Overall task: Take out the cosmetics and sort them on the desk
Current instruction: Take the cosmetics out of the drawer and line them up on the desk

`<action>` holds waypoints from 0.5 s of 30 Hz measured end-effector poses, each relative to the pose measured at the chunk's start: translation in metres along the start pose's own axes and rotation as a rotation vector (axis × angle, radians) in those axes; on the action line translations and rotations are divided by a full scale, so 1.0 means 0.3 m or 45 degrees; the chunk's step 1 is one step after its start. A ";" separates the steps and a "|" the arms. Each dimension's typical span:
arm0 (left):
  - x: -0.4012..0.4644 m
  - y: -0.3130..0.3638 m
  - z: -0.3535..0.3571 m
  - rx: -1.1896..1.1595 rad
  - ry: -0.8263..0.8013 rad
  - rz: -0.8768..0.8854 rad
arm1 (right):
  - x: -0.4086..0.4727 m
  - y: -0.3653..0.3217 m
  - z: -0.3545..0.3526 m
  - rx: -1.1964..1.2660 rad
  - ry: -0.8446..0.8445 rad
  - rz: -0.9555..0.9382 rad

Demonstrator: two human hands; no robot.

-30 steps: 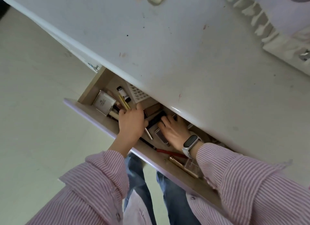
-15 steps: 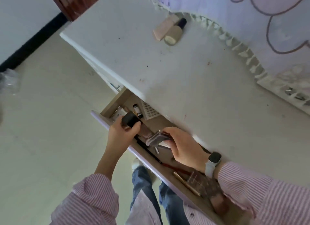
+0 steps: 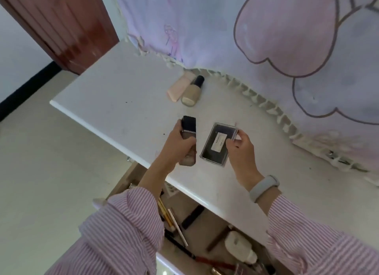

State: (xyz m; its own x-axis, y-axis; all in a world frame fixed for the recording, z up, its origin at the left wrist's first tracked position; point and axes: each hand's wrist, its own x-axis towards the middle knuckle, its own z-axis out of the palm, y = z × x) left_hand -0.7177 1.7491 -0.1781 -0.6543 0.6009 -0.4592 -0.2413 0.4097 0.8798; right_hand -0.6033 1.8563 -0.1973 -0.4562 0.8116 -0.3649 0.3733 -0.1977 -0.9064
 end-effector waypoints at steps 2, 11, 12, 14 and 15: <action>0.080 0.004 0.024 0.349 0.041 0.165 | 0.066 -0.011 0.002 -0.039 0.090 -0.009; 0.363 0.066 0.158 0.690 0.065 0.582 | 0.265 -0.065 0.017 -0.267 0.445 0.033; 0.383 0.075 0.170 0.728 0.066 0.619 | 0.277 -0.066 0.022 -0.294 0.457 0.024; 0.413 0.089 0.185 0.806 0.082 0.673 | 0.295 -0.067 0.034 -0.354 0.460 -0.020; 0.422 0.091 0.188 0.860 0.091 0.698 | 0.301 -0.066 0.038 -0.389 0.457 -0.048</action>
State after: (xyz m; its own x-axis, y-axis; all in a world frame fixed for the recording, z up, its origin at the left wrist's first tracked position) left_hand -0.7668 1.8751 -0.2193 -0.6026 0.7972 0.0364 0.5826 0.4084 0.7027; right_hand -0.6611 1.9273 -0.2149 -0.1861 0.9645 -0.1875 0.6068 -0.0373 -0.7940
